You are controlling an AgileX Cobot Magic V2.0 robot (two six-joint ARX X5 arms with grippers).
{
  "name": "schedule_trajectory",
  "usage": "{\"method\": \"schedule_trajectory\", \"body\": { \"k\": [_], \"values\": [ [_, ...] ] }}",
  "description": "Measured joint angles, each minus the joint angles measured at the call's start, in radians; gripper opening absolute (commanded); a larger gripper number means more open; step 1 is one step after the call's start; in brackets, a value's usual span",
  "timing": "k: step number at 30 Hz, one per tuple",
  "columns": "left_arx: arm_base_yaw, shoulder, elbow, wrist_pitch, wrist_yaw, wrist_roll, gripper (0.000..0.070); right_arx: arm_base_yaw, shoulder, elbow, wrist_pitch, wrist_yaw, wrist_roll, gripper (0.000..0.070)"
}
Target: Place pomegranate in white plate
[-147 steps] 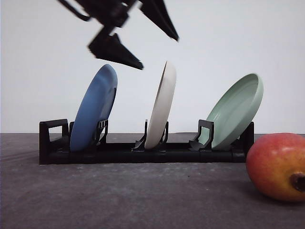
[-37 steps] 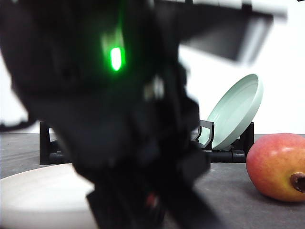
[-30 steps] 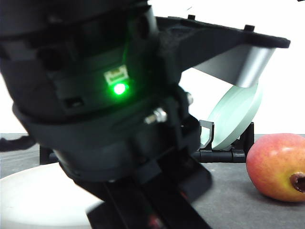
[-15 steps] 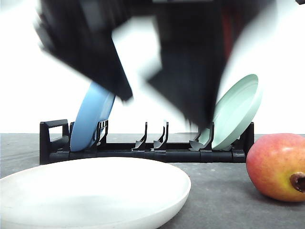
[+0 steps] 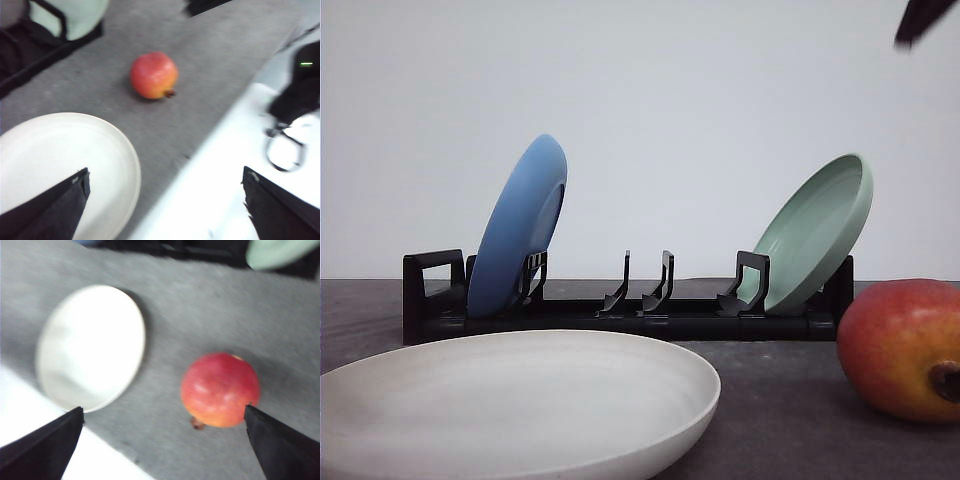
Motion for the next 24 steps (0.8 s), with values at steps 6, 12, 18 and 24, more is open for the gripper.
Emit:
{"method": "schedule_trajectory", "body": {
  "k": [6, 12, 18, 24],
  "values": [
    [0.0, -0.152, 0.0, -0.088, 0.105, -0.003, 0.0595, 0.084, 0.166, 0.0, 0.031, 0.152, 0.1, 0.07],
    [0.0, -0.28, 0.0, -0.139, 0.111, -0.003, 0.0593, 0.158, 0.327, 0.0, 0.1, 0.262, 0.179, 0.07],
    [0.0, -0.363, 0.0, -0.145, 0.104, -0.003, 0.0593, 0.196, 0.465, 0.0, 0.139, 0.346, 0.214, 0.07],
    [0.0, -0.398, 0.0, -0.169, 0.097, -0.007, 0.0593, 0.206, 0.55, 0.0, 0.15, 0.354, 0.219, 0.07]
  ]
}}
